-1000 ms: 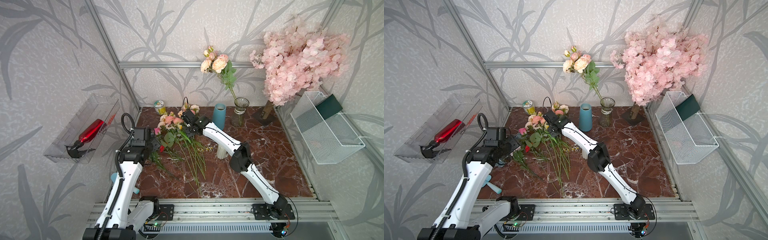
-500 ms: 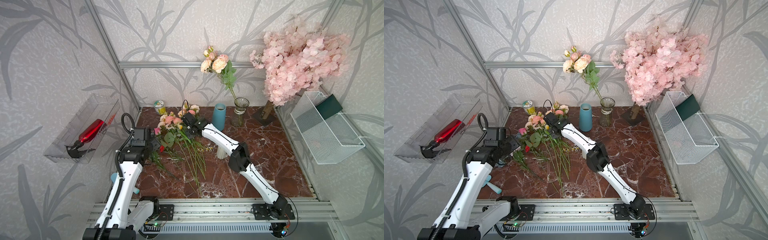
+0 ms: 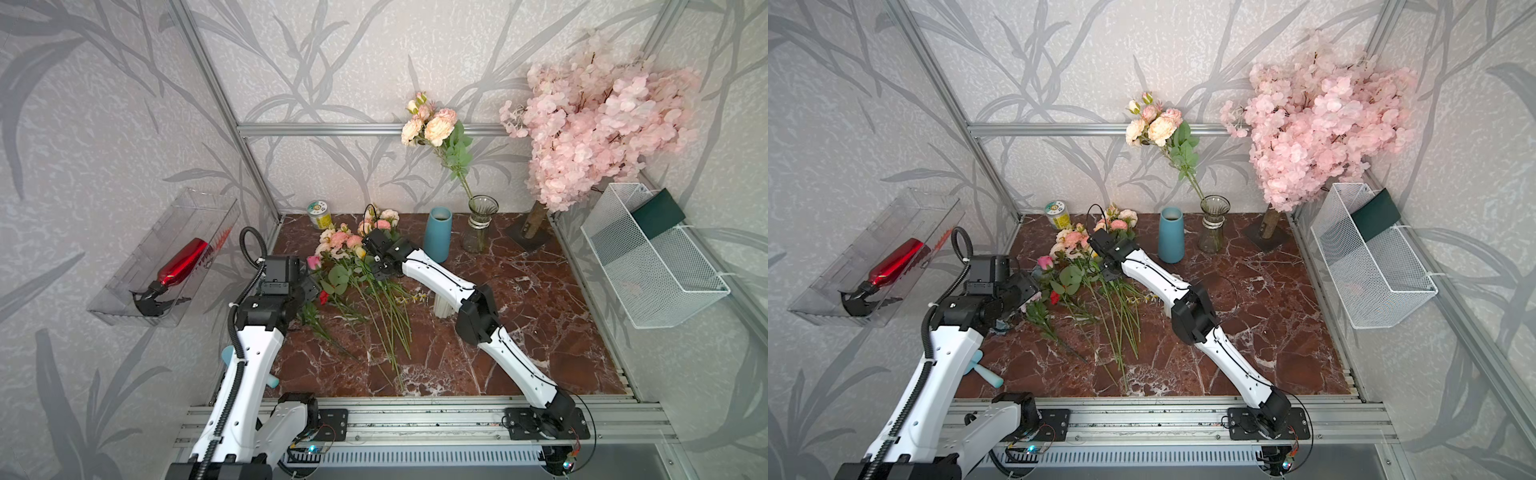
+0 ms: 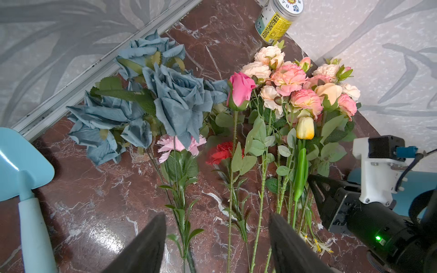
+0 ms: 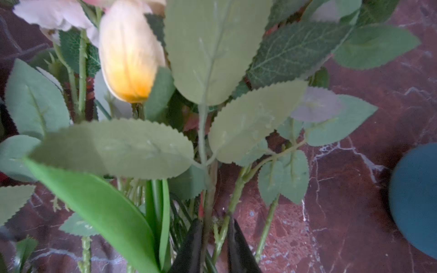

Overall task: Place the pink flowers into the vase
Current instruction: Pick up the flower at the center of the board, then place the flower at the center of the board.

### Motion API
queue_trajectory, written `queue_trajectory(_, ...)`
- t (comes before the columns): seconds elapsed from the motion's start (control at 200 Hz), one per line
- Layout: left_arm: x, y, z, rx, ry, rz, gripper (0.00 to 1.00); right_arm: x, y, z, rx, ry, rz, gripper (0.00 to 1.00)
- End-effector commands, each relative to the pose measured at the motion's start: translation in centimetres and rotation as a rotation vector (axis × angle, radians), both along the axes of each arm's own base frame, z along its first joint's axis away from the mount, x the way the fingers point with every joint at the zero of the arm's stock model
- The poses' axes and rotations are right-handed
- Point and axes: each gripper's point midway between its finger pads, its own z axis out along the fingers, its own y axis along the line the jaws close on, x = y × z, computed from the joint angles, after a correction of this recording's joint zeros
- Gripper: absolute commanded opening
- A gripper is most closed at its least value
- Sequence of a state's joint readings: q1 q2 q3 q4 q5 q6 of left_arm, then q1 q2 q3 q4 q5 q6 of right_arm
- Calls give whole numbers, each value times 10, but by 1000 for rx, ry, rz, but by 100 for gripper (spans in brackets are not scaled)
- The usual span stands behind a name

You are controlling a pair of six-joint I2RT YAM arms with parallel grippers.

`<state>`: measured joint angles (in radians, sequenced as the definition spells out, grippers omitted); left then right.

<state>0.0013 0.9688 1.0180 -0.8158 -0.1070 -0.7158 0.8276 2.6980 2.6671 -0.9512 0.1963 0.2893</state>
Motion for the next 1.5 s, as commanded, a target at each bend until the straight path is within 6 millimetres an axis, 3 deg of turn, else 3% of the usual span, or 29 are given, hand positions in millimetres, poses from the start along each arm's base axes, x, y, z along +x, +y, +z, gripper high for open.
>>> queue_trajectory(0.0,-8,6,-2,22,15,19,70,-6,6,-8,25,31,9,22)
queue_trajectory(0.125,-8,6,-3,21,17,18,70,-6,5,-8,23,26,3,20)
queue_trajectory(0.24,-9,6,-2,22,15,18,70,-4,-1,-12,7,34,-14,8)
queue_trajectory(0.325,-10,6,-2,23,16,18,70,-5,-6,-2,-9,27,-14,1)
queue_trajectory(0.485,-10,7,-1,21,13,20,70,-9,-11,37,15,-11,-13,0)
queue_trajectory(0.695,-12,6,3,15,-1,20,70,-16,-20,105,98,-108,3,0)
queue_trajectory(0.84,-12,5,7,17,-11,15,69,-26,-23,141,178,-155,37,0)
queue_trajectory(1.1,-12,7,18,12,-55,29,67,-72,13,166,562,13,330,0)
queue_trajectory(1.215,-16,10,27,19,-87,48,67,-84,18,173,723,84,391,0)
queue_trajectory(1.345,-22,15,38,32,-116,72,67,-95,32,166,783,166,425,0)
queue_trajectory(1.495,-24,16,45,35,-144,79,67,-126,69,155,770,207,514,0)
